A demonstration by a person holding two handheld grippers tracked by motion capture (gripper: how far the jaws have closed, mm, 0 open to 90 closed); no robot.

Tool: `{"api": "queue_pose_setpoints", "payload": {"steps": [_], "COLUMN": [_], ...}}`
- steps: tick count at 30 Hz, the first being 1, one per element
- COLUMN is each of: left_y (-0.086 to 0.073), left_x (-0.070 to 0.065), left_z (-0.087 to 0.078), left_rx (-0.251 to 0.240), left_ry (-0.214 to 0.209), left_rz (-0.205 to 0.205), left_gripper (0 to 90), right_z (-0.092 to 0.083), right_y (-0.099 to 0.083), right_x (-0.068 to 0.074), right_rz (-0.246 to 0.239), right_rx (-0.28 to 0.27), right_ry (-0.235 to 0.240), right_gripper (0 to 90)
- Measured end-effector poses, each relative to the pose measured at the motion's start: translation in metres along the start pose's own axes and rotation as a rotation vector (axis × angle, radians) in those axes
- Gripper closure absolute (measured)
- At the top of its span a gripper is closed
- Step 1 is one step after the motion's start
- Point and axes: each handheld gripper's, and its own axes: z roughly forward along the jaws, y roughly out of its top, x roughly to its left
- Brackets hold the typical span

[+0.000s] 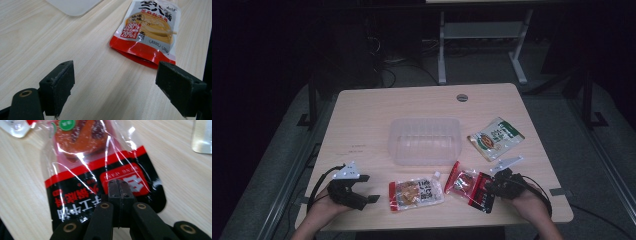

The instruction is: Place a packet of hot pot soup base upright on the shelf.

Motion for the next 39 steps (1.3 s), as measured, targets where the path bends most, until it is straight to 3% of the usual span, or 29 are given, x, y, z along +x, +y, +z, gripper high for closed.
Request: {"api": "queue_pose_setpoints", "payload": {"steps": [3, 6, 12, 20, 29, 34, 39], "left_y": [0.0, -0.001, -0.001, -0.001, 0.0, 0.001, 0.002], "left_x": [0.0, 0.001, 0.001, 0.001, 0.0, 0.0, -0.002], "left_z": [0.0, -0.001, -0.002, -0.002, 0.0, 0.001, 0.001], "left_rx": [-0.002, -0.001, -0.003, 0.0, 0.004, 0.009, -0.001], "left_ry": [0.0, 0.002, 0.007, 0.007, 0.001, -0.004, -0.012], "left_rz": [-0.006, -0.009, -0.011, -0.007, -0.001, 0.006, 0.004], "left_gripper": [15.1, 15.1, 15.1, 15.1, 15.1, 17.2, 17.9], "right_z": [-0.003, -0.006, -0.008, -0.009, -0.011, -0.009, -0.01], "right_y": [-0.002, -0.004, -0.004, -0.006, -0.008, -0.006, -0.006], "right_x": [0.0, 0.007, 0.011, 0.005, -0.012, -0.031, -0.041], "right_rz": [-0.001, -0.019, -0.04, -0.024, 0.014, 0.041, 0.094], "right_rx": [0.008, 0.016, 0.062, 0.075, 0.052, 0.013, -0.031], "right_ry": [-0.012, 0.032, -0.001, -0.028, -0.065, -0.119, -0.105], "right_gripper": [89.7, 89.7, 89.7, 89.7, 89.7, 89.7, 89.7]}}
